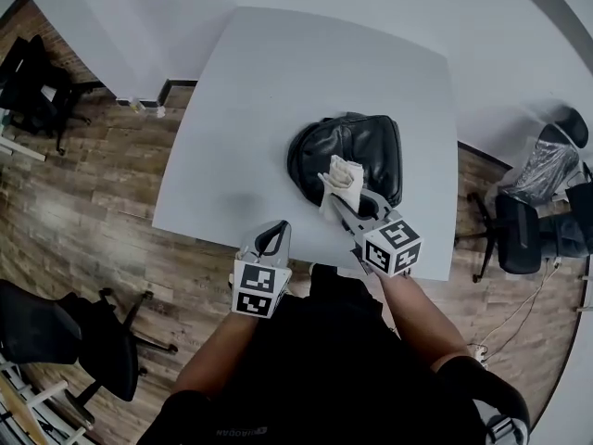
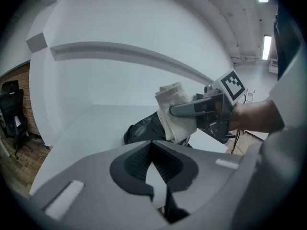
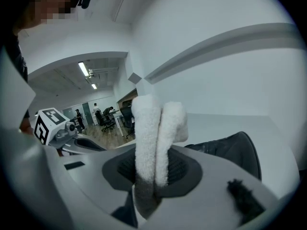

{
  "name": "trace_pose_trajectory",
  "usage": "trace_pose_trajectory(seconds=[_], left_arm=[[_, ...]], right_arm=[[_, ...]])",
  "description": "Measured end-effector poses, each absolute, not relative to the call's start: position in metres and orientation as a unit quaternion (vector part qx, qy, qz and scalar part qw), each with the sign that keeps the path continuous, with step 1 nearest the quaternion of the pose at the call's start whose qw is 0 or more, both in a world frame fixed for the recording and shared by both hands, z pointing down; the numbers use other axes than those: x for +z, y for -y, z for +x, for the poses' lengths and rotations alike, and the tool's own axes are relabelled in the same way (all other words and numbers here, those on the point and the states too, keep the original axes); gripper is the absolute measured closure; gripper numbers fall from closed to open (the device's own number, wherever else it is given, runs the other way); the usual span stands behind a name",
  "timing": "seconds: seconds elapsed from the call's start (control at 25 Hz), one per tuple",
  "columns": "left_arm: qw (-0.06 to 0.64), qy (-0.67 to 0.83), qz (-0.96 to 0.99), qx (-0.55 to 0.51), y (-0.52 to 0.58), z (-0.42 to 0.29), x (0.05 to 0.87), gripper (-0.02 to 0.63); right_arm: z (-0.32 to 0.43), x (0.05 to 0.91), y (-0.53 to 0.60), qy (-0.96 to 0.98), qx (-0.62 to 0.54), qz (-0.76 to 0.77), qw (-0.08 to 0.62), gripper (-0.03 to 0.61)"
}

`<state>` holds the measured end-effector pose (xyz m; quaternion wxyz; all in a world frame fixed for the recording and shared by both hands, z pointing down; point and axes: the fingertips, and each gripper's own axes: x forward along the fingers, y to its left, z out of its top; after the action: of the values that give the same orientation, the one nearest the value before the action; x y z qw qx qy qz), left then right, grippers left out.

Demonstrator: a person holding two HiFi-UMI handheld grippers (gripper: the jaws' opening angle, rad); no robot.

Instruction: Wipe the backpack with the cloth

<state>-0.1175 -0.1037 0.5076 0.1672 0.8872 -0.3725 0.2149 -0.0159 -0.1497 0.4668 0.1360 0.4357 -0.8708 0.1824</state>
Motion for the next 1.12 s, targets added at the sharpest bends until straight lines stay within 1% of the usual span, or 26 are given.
trace_pose_trajectory(seconds=[0.32, 0.64, 1.12], left_arm=[[0.176, 0.397, 0.873, 0.222, 0.127, -0.108, 0.516, 0.607], [0.192, 0.385, 0.869, 0.246, 0.137, -0.086, 0.537, 0.606], [0.203, 0.383, 0.864, 0.255, 0.152, -0.065, 0.547, 0.607]], right_arm=[[-0.020, 0.485, 0.214, 0.881, 0.185, 0.410, 0.147, 0.485], [-0.022, 0.518, 0.275, 0.880, 0.195, 0.403, 0.161, 0.485], [-0.012, 0.542, 0.302, 0.876, 0.216, 0.398, 0.167, 0.485]])
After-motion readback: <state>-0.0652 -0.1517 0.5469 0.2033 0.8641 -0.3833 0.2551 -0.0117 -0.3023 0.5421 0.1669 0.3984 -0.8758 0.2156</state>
